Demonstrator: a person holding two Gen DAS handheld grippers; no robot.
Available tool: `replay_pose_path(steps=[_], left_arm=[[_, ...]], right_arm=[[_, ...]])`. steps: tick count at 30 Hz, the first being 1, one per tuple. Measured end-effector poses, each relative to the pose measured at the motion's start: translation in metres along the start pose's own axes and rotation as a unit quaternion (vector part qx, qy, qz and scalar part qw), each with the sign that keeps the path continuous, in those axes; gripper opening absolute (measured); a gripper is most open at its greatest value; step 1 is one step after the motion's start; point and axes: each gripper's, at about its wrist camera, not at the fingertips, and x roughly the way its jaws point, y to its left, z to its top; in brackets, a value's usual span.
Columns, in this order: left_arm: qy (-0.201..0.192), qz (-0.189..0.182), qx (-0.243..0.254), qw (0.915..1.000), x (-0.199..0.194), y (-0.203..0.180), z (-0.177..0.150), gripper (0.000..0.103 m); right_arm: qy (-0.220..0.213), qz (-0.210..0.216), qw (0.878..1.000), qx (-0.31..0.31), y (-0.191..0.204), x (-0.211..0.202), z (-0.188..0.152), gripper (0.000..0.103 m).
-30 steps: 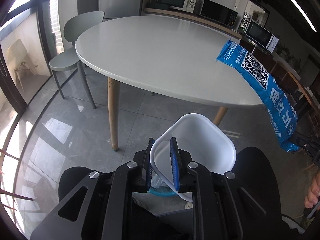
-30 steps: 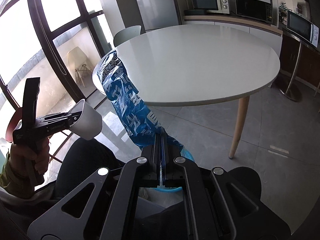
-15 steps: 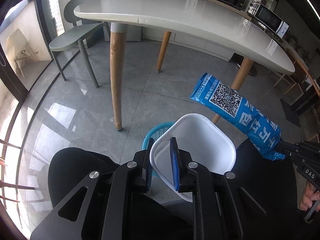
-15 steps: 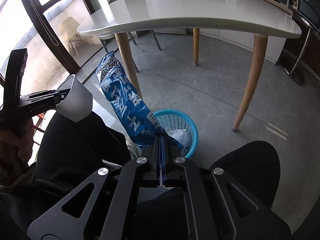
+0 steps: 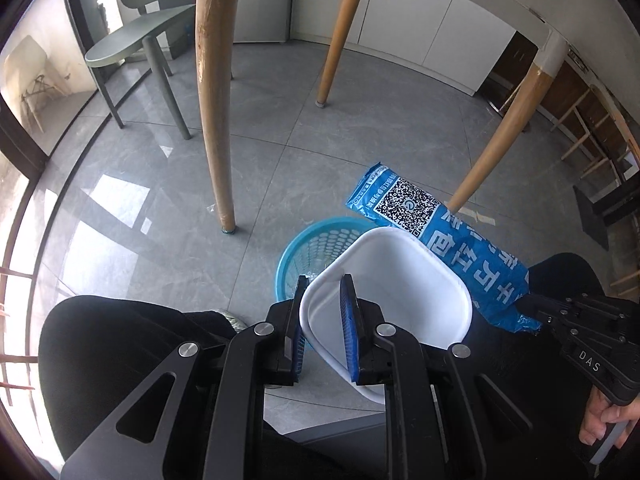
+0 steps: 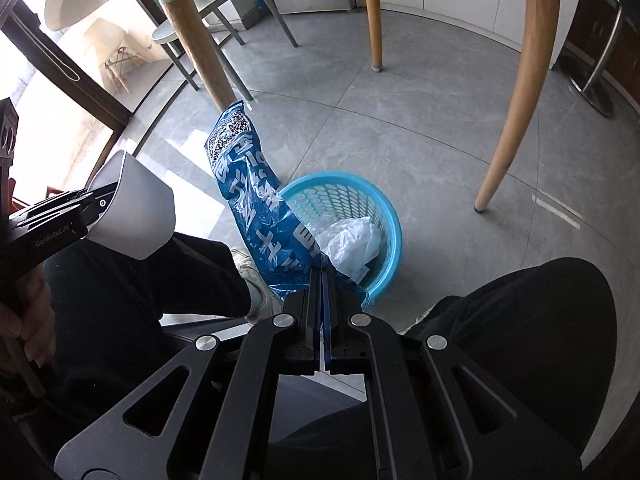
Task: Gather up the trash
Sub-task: 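Carry the blue bag and white cup down over the blue basket with both grippers, then open both grippers to drop the bag and cup into the basket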
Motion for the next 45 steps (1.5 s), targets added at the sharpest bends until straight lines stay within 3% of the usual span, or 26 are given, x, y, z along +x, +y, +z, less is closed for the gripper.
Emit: replay_pose_path(steps=[5, 10, 17, 27, 30, 32, 33, 34, 39, 45], left_arm=[[0.025, 0.004, -0.017, 0.9995, 0.035, 0.003, 0.003, 0.015], [0.030, 0.016, 0.011, 0.9994, 0.053, -0.007, 0.007, 0.015], [0.052, 0.016, 0.010, 0.9985, 0.093, -0.009, 0.019, 0.015], [0.082, 0.009, -0.004, 0.9966, 0.133, -0.005, 0.037, 0.016], [0.075, 0.000, 0.002, 0.9972, 0.139, -0.009, 0.041, 0.019], [0.072, -0.004, 0.003, 0.9974, 0.141, -0.010, 0.043, 0.030], [0.071, -0.003, 0.003, 0.9975, 0.142, -0.009, 0.044, 0.031], [0.073, -0.001, 0.002, 0.9973, 0.145, -0.009, 0.044, 0.031], [0.084, 0.004, -0.010, 0.9964, 0.147, -0.003, 0.043, 0.031], [0.092, 0.007, -0.018, 0.9956, 0.139, 0.001, 0.038, 0.031]], right_arm=[[0.031, -0.010, 0.999, 0.026, -0.011, 0.039, 0.009, 0.001], [0.060, -0.012, 0.997, 0.046, -0.017, 0.076, 0.017, 0.001], [0.100, -0.016, 0.991, 0.084, -0.036, 0.131, 0.026, 0.001], [0.143, -0.010, 0.984, 0.105, -0.045, 0.178, 0.034, 0.002], [0.153, 0.000, 0.982, 0.108, -0.046, 0.188, 0.036, 0.004], [0.153, 0.002, 0.982, 0.110, -0.047, 0.191, 0.038, 0.017], [0.151, 0.000, 0.983, 0.109, -0.048, 0.192, 0.038, 0.036], [0.149, -0.002, 0.983, 0.106, -0.048, 0.192, 0.039, 0.044], [0.154, -0.003, 0.983, 0.099, -0.046, 0.193, 0.038, 0.044], [0.130, -0.002, 0.987, 0.091, -0.044, 0.175, 0.038, 0.046]])
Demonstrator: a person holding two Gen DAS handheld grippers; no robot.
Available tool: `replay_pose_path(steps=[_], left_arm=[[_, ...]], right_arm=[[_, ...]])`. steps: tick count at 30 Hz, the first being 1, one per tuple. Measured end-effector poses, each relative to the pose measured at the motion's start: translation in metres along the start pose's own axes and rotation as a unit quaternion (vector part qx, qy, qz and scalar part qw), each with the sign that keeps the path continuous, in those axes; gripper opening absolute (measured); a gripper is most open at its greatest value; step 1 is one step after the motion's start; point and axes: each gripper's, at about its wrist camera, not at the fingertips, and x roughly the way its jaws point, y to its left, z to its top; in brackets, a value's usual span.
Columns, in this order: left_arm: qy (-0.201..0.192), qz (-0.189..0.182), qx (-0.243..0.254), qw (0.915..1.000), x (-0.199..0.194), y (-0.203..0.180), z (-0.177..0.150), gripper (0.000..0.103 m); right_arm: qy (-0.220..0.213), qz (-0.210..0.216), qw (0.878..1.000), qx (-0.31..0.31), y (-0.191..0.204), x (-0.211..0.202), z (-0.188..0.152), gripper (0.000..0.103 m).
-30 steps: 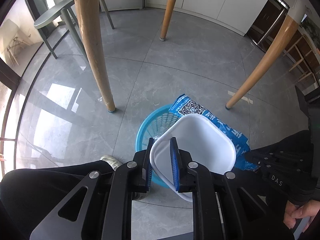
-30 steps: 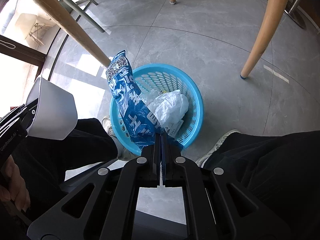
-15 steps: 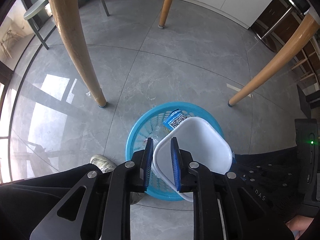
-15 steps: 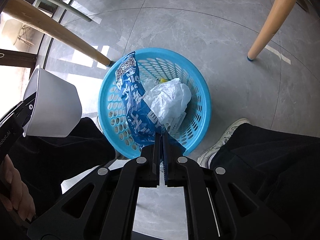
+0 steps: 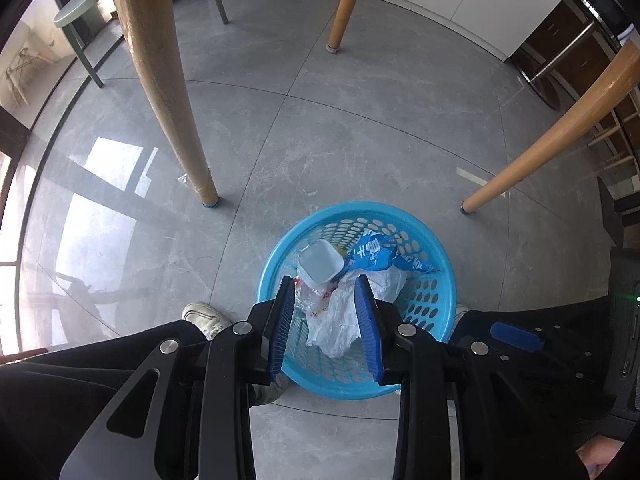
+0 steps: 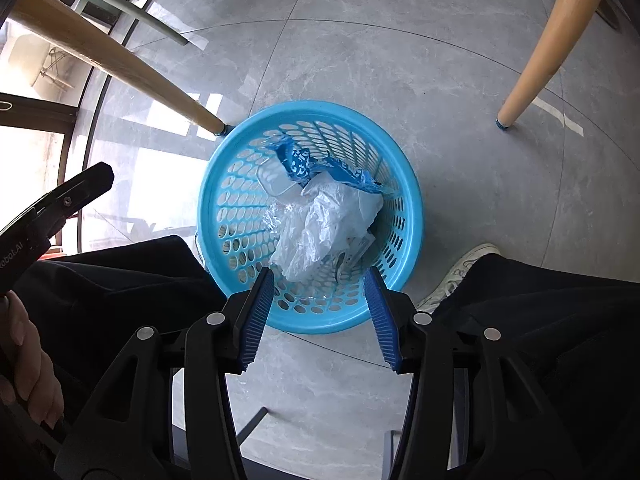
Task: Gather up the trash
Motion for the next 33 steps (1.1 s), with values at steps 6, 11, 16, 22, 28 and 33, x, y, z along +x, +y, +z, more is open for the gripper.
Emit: replay_pose_path(steps=[6, 11, 16, 22, 28, 33], left_arm=[[-0.004, -0.001, 0.002, 1.0000, -0.019, 0.001, -0.012, 0.036], [-0.006, -0.005, 0.017, 0.9998, -0.037, 0.003, -0.025, 0.043], [-0.003, -0.009, 0.022, 0.9997, -0.056, 0.005, -0.046, 0.051], [-0.042, -0.013, 0.053, 0.9976, -0.088, -0.002, -0.067, 0.068], [-0.066, -0.028, 0.067, 0.9952, -0.111, -0.002, -0.087, 0.083], [-0.074, -0.020, 0.086, 0.9933, -0.120, -0.007, -0.098, 0.095]], right_arm=[[-0.040, -0.008, 0.999, -0.029, 0.008, -0.034, -0.013, 0.051], [-0.082, -0.020, 0.995, -0.059, 0.014, -0.068, -0.028, 0.055], [-0.115, -0.022, 0.990, -0.082, 0.015, -0.100, -0.047, 0.058], [-0.150, -0.018, 0.984, -0.098, 0.016, -0.133, -0.067, 0.068], [-0.179, -0.018, 0.977, -0.118, 0.016, -0.160, -0.091, 0.085], [-0.189, -0.014, 0.973, -0.128, 0.015, -0.172, -0.105, 0.094]])
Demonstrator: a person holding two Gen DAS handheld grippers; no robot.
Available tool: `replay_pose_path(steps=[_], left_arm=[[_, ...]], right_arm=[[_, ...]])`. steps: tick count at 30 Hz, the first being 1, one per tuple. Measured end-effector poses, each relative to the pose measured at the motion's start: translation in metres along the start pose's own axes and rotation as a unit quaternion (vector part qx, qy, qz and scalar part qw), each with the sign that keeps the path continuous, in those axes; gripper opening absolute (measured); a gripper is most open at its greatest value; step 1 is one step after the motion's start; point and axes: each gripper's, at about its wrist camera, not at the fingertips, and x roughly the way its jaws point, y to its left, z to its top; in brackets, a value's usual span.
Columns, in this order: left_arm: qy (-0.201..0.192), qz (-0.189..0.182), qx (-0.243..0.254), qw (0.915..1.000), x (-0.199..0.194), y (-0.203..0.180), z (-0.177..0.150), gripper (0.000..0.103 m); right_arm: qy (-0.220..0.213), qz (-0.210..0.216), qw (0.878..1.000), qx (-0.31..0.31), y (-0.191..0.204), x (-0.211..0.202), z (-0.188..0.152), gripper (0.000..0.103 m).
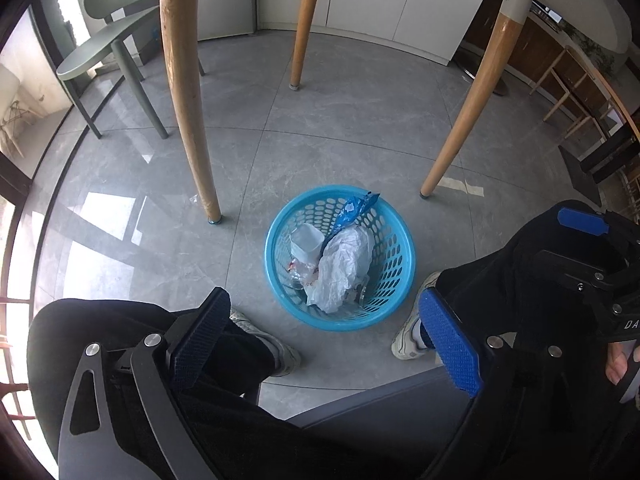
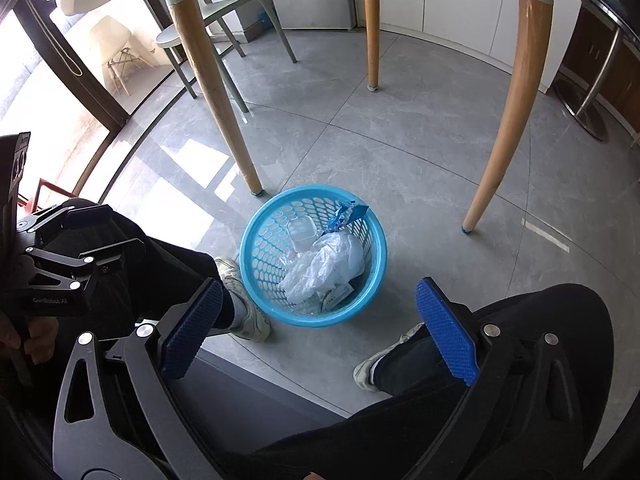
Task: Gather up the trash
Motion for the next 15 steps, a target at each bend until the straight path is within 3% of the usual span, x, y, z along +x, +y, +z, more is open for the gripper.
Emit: replay_pose_path(steps=[15], left_arm=[[-0.005, 0.014, -0.003, 0.9999, -0.0011, 0.0028, -0.0035, 0.097]], right_arm=[[0.005, 0.016, 1.000, 0.008, -0.0001, 0.0025, -0.0049, 0.094]])
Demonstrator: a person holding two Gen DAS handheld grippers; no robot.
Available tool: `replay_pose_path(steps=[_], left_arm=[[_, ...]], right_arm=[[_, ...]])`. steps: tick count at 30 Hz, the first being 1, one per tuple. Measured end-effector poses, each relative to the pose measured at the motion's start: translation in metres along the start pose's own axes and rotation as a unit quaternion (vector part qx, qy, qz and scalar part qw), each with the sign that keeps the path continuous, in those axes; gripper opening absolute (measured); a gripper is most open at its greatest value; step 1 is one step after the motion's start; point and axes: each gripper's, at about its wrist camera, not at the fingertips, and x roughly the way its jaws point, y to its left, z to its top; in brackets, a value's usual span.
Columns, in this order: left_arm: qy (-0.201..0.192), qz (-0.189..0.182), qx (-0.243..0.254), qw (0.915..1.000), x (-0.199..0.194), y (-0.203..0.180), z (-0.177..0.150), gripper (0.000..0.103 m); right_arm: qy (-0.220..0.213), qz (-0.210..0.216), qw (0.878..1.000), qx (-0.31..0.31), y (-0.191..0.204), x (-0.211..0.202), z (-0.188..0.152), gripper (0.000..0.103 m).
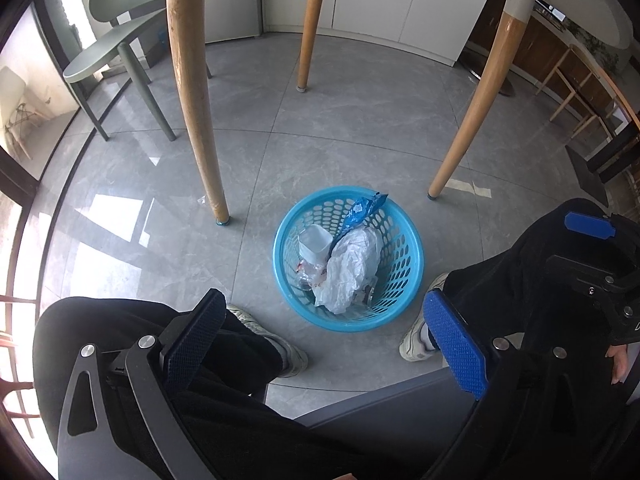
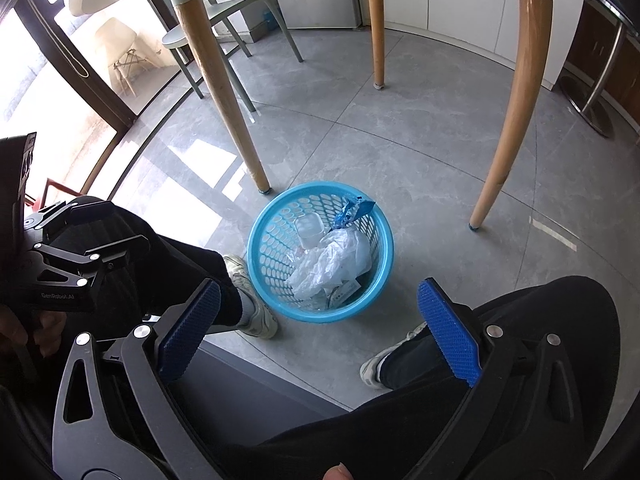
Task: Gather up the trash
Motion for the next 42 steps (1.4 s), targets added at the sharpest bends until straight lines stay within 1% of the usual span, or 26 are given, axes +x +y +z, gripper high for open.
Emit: replay_pose_path(steps=[12, 24, 28, 42], left_arm=[[0.002, 0.000, -0.004, 1.0000, -0.001, 0.001, 0.000, 0.097], [-0.002, -0.002, 0.007, 1.0000, -0.001, -0.004, -0.001, 0.097], [-0.004, -0.002, 0.010, 0.9999, 0.000, -0.005, -0.001, 0.097], [-0.007, -0.003, 0.011, 0.9999, 0.000, -0.006, -0.001, 0.097]], right_arm=[[0.012, 0.005, 1.000, 0.003, 0.001, 0.006, -0.001, 0.094], [0.023, 0.016, 1.000, 0.005, -0.001, 0.008, 0.003, 0.094], [0.030, 0.015, 0.999, 0.006, -0.001, 0.012, 0.003, 0.094], [0.032, 0.013, 0.999, 0.005, 0.001, 0.012, 0.002, 0.094]])
